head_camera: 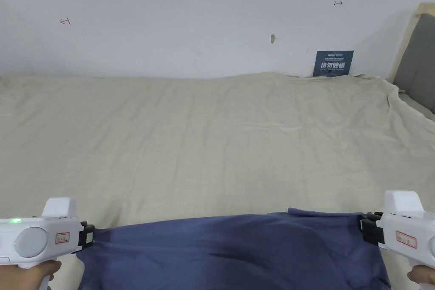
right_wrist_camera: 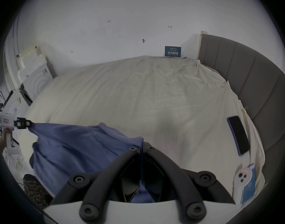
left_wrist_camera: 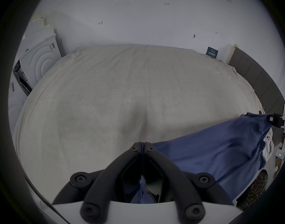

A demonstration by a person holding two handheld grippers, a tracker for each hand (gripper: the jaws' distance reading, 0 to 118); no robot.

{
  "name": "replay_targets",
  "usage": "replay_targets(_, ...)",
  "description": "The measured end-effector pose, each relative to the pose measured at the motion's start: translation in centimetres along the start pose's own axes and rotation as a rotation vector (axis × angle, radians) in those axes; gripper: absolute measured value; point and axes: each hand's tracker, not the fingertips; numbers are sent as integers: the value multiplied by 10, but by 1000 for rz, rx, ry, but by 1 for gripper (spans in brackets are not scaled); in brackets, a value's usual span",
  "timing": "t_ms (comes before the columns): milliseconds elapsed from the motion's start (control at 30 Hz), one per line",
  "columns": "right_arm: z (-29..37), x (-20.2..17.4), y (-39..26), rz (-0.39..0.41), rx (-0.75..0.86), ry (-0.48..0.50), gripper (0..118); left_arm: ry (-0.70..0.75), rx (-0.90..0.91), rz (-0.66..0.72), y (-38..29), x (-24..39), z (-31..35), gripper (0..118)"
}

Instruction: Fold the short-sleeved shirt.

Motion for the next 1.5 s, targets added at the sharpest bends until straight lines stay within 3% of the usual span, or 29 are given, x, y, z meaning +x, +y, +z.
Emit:
replay_targets(233,68,9,-49,-25,0,60,0,-20,0,-36,-55,-6,53,0)
replay_targets(400,91,14,-92,-56,-30,52,0,-17,-29,-32,-97,-14,70,0)
replay_targets(700,66,22,-163,-193,-116,-8,0,-13,-60,28,-152,-16,60,0)
replay_targets(833,46,18,-179,-212,-159,-70,0,17,-76,-5,-169,-11,51,0)
replay_targets(1033,42,17,-190,-237,-182,-78,0,31,-103,3,-186,-12,42,1)
replay_targets(1100,49,12,-186,-229,-173,-83,4,40,-100,32,-183,-11,45,16)
replay_targets(1133,55,9,-183,-212,-157,-89,15,54,-106,46,-180,-11,46,28)
replay_targets(1167,62,5,-179,-177,-130,-119,35,72,-110,47,-178,-10,50,46)
replay_targets(1200,68,1,-174,-159,-107,-130,65,78,-101,44,-176,-7,56,71)
replay_targets(1233,74,-1,-170,-151,-84,-136,79,74,-82,46,-174,-7,62,86)
replay_targets(1267,82,-1,-164,-152,-46,-128,86,56,-46,55,-169,-7,70,98)
replay_targets(1300,91,-4,-157,-151,-8,-117,86,46,-10,70,-163,-7,78,104)
replay_targets(1500,145,-27,-105,-88,213,-83,86,64,239,115,-122,7,140,103)
